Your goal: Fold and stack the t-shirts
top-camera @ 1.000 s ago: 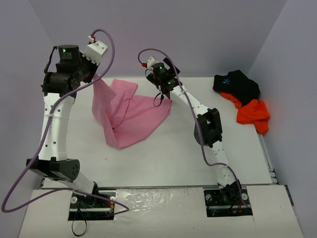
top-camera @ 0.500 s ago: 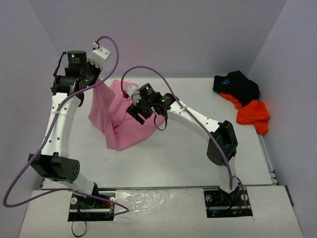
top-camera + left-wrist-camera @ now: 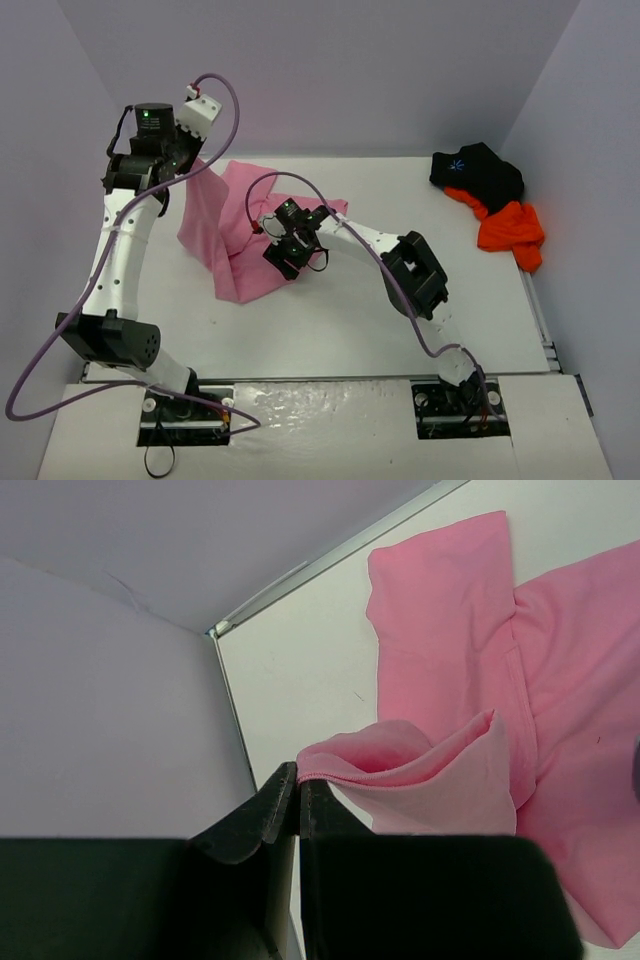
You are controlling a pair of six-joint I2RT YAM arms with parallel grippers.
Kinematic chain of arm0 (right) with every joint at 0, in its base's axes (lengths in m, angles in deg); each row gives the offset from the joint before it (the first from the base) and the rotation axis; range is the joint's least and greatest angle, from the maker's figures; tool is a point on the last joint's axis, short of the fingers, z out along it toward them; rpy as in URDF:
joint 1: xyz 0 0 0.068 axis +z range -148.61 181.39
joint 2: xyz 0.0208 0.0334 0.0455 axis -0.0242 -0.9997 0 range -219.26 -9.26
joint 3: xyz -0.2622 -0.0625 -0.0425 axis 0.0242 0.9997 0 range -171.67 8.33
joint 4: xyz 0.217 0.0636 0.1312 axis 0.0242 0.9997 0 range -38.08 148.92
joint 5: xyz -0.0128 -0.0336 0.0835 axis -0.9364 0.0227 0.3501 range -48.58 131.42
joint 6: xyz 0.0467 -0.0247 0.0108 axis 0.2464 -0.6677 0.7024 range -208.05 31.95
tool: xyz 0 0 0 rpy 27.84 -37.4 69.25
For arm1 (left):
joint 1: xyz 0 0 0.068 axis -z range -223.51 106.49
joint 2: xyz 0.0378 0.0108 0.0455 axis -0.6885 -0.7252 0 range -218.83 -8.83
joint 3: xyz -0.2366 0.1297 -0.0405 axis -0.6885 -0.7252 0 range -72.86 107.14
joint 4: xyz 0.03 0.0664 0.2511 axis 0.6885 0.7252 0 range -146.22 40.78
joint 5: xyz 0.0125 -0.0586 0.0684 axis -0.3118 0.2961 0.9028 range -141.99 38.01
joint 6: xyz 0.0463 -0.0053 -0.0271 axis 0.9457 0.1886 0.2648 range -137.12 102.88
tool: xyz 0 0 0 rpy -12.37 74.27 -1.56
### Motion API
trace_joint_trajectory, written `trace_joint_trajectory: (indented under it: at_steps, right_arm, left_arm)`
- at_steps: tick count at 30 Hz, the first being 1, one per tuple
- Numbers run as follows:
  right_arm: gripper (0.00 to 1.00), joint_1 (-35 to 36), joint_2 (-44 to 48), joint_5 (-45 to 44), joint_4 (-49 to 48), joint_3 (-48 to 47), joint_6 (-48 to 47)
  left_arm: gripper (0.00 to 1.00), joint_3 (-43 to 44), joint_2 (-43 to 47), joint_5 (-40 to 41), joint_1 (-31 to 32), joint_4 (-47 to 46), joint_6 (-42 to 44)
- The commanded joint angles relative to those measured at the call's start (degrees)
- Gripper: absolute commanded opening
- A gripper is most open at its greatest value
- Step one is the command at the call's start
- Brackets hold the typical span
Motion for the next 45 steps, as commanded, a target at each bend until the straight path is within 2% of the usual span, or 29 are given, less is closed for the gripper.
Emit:
trace_joint_trajectory:
  at_steps: [1,7,9,11,16,20,25,27,30,32,37,39,45]
  right_arm:
    - [0.57,2.53,-3.84,-0.13,0.88,-5.58,-0.13]
    - [0.49,4.94,-11.55,-8.39,7.09,-11.46,-1.64]
    - [0.5,3.9,-13.12,-15.67,8.07,-10.43,-2.55]
    - [0.5,0.82,-13.49,-20.7,8.33,-9.0,-2.37]
    - [0.47,-11.74,-13.11,-26.09,8.4,-8.66,-2.62]
    - [0.47,-18.38,-12.37,-31.4,8.48,-9.42,-4.92]
    - [0.5,-23.63,-11.24,-37.71,8.38,-13.09,-8.97]
    - [0.56,-24.22,-10.1,-35.91,7.68,-14.15,-9.26]
    - [0.68,-23.12,-8.47,-36.0,7.07,-17.15,-9.17]
    - [0.71,-21.25,-7.08,-36.69,6.2,-18.37,-9.42]
    - [0.72,-16.53,0.86,-35.79,5.02,-21.84,-7.53]
    - [0.72,-12.58,7.58,-35.51,4.2,-19.71,-6.15]
    - [0.69,-4.12,18.71,-37.31,2.42,-12.13,-2.98]
  left_arm:
    - [0.0,0.75,4.27,0.99,0.24,-4.6,0.31]
    - [0.0,-0.22,5.6,2.19,0.4,-4.11,1.07]
    - [0.0,-0.06,5.72,2.11,0.56,-3.67,1.07]
    - [0.0,0.25,5.61,1.91,0.8,-3.53,0.97]
    - [0.0,0.39,4.88,1.84,1.28,-3.56,0.88]
    - [0.0,0.69,4.48,1.91,1.46,-3.51,0.7]
    - [0.0,1.28,4.49,1.49,2.42,-2.76,-0.01]
    - [0.0,1.36,4.22,1.51,2.92,-2.93,-0.35]
    - [0.0,1.67,3.12,2.15,4.28,-3.24,-0.51]
    - [0.0,1.89,2.3,2.76,5.27,-3.37,-0.43]
    - [0.0,3.44,0.03,4.14,8.09,-3.1,-0.15]
    - [0.0,4.12,-0.77,4.59,8.82,-3.02,0.05]
    - [0.0,4.26,-1.48,5.35,9.8,-3.19,0.45]
